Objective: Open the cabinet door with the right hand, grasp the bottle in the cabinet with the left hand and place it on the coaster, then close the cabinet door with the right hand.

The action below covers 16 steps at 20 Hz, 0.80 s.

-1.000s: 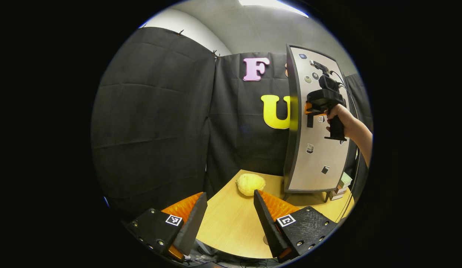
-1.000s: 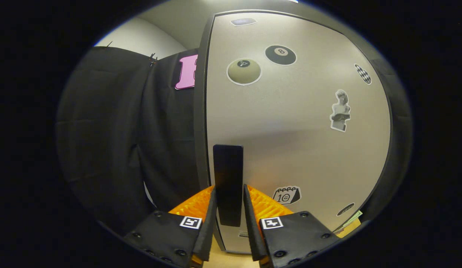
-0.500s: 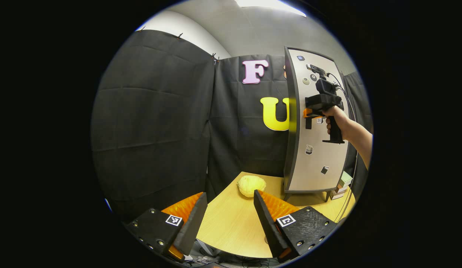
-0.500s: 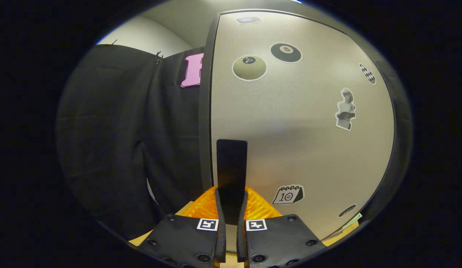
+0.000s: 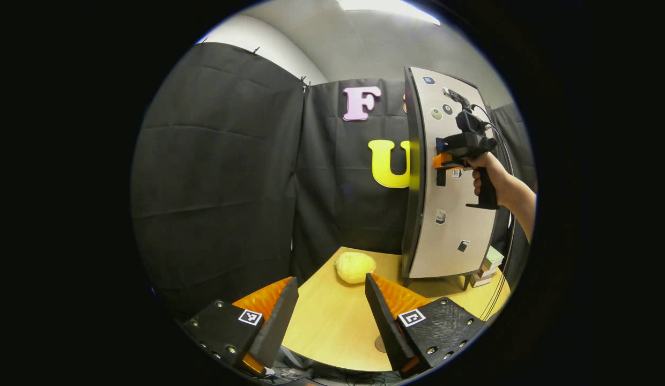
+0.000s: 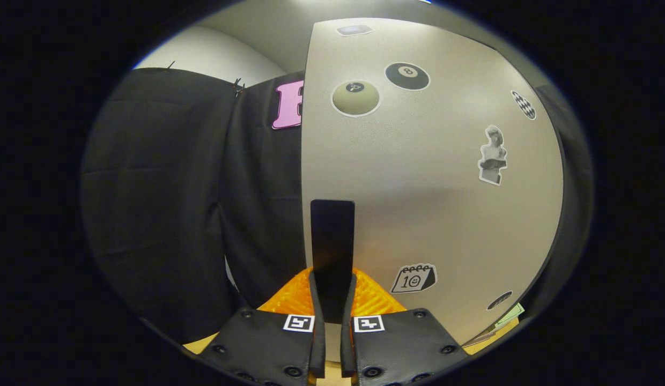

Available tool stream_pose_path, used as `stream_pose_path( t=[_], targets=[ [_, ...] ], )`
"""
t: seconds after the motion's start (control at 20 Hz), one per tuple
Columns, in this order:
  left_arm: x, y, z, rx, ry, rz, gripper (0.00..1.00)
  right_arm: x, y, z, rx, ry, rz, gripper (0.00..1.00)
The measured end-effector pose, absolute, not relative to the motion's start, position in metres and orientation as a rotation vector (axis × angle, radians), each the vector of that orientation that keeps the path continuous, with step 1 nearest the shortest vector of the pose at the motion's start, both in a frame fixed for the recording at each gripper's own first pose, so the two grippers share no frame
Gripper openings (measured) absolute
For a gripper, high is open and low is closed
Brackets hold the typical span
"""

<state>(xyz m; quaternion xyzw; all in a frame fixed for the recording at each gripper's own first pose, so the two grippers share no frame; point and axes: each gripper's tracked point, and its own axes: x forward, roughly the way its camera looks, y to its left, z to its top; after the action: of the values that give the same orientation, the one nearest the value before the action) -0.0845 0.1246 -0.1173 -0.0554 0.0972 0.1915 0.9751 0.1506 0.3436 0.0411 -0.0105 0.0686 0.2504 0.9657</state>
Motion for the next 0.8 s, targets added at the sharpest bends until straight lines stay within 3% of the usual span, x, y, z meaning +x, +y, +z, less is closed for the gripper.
stream_pose_path(
  t=[0.4, 0.8],
  targets=[
    [-0.073, 0.106, -0.115, -0.111, 0.198, 0.374, 0.71, 0.138, 0.331, 0.04, -0.029, 0.141, 0.601, 0.13],
    [-0.12, 0.039, -0.092, -0.133, 0.182, 0.393, 0.73, 0.124, 0.311, 0.038, -0.016, 0.142, 0.68, 0.11]
  ],
)
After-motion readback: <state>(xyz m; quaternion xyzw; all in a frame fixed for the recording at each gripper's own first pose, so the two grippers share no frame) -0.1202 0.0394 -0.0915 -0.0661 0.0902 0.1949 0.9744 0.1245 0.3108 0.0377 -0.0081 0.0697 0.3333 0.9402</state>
